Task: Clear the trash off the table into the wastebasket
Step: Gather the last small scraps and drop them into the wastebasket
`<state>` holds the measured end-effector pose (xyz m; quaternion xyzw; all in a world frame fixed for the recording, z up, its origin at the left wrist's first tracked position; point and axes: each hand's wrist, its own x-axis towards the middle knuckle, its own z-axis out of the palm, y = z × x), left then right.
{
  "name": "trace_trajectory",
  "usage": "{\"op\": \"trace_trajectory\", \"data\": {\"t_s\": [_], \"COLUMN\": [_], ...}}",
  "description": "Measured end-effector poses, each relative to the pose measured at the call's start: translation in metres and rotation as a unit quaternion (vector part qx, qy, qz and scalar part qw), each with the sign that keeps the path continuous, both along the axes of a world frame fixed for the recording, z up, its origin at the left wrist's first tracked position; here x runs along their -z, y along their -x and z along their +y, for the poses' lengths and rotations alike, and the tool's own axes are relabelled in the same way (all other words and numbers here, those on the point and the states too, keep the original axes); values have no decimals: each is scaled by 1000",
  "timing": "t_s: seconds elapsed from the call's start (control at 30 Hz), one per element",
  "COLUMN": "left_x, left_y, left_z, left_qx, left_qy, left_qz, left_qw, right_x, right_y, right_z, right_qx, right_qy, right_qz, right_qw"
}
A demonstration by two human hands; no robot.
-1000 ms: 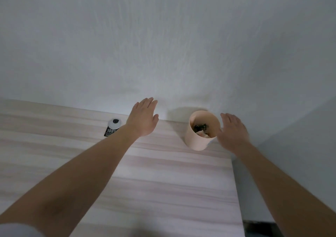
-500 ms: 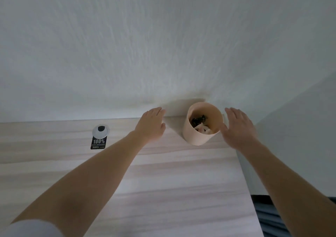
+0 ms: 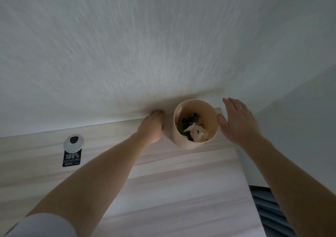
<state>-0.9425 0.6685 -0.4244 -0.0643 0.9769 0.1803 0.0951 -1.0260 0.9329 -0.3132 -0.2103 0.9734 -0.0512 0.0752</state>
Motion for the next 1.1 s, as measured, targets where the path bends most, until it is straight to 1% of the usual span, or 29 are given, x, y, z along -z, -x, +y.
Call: {"op": "trace_trajectory", "data": {"t_s": [0.27, 0.43, 0.53, 0.63, 0.8, 1.0, 1.1], "left_x": [24, 12, 3, -12, -48, -99, -122], "left_y": [4, 1, -4, -11, -29, -50, -57], "left_z": [3, 7, 0, -8, -14, -3, 9], "left_qx": [-13, -12, -10, -19, -52, -39, -29], "left_qy": [27, 25, 24, 22, -19, -11, -5], "left_qz": [0, -8, 8, 29, 60, 119, 128], "left_qw": [1000, 1000, 1000, 999, 997, 992, 991], "right_x": [4, 3, -1, -8, -25, -51, -64], "right_y": [7, 7, 4, 0, -16, -36, -47], "right_z": [1, 1, 1, 1, 3, 10, 16], "right_qx": [-12, -14, -13, -19, -11, -17, -16], "right_qy": [20, 20, 16, 13, 10, 23, 34], "right_qz": [5, 5, 0, 7, 6, 20, 26], "right_qw": [1000, 1000, 1000, 1000, 1000, 999, 999]}}
